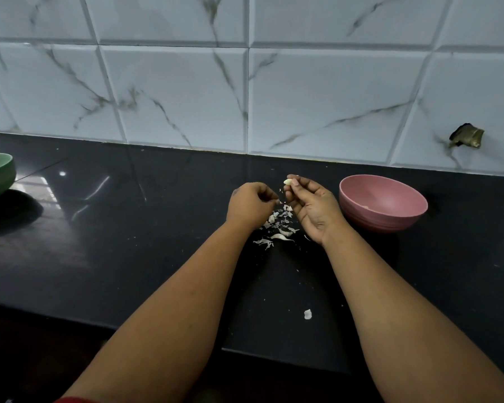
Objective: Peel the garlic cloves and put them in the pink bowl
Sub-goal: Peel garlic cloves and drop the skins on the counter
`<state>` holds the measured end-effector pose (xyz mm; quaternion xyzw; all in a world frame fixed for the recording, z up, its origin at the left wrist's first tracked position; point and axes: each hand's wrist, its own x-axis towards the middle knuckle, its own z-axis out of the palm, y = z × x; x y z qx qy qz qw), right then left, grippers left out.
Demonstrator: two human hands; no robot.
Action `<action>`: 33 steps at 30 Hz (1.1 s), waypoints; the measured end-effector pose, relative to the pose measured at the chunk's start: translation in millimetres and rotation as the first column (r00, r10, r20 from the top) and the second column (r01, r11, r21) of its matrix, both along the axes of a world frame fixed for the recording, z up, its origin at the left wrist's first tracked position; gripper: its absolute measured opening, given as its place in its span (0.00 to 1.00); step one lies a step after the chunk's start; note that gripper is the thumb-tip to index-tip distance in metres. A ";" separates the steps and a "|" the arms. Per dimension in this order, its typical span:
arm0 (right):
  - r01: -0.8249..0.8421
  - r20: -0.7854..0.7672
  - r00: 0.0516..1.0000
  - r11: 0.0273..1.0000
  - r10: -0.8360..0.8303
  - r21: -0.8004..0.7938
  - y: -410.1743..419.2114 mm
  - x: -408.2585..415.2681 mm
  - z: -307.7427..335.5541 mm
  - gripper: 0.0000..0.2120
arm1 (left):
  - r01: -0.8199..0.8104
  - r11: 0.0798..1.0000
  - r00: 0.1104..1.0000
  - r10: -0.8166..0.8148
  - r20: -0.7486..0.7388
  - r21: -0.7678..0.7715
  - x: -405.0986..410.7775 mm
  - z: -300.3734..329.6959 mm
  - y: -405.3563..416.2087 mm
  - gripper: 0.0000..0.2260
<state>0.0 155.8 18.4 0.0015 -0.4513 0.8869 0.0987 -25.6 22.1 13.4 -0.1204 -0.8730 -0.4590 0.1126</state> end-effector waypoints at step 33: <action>-0.096 0.068 0.994 0.992 0.091 0.082 -4.6 1.2 -4.1 0.09 | 0.049 0.695 0.955 -0.243 0.171 0.718 6.9 4.0 6.0 0.06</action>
